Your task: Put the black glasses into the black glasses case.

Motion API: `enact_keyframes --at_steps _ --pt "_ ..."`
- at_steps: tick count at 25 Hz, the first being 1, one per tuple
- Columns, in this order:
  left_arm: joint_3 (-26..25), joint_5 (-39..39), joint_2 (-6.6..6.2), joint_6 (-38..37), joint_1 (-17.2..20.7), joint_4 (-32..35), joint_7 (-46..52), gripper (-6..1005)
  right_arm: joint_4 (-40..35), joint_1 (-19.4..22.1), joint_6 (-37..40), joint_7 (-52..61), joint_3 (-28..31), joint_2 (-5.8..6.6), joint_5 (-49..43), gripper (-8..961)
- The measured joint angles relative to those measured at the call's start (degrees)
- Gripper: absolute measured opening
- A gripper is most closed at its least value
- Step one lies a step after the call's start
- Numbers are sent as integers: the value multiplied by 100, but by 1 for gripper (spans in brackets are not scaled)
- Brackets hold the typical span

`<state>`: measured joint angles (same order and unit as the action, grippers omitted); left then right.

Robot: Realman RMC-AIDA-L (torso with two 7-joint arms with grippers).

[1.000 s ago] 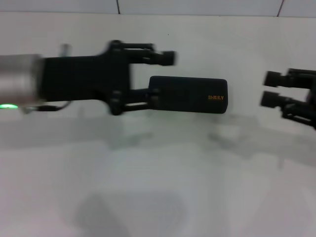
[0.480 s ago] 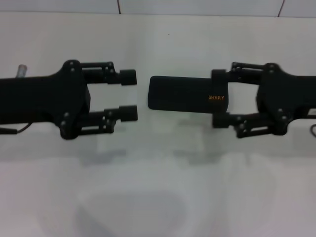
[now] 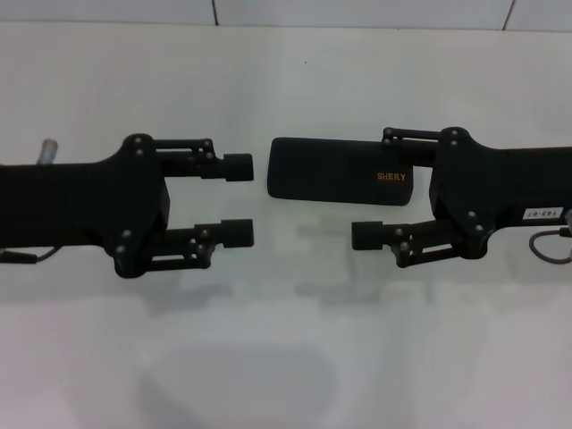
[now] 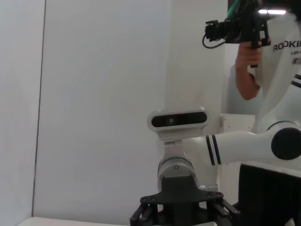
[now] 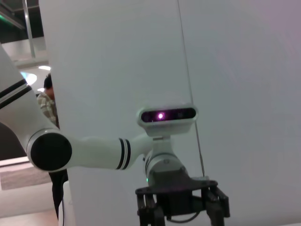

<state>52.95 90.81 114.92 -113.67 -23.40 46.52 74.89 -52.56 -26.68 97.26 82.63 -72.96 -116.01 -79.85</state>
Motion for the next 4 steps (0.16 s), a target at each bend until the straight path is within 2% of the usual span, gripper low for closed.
enact_keyframes --at_steps 4 --pt "66 27 -36 -17 -65 -326 40 607 146 15 3 -26 -21 0 45 840"
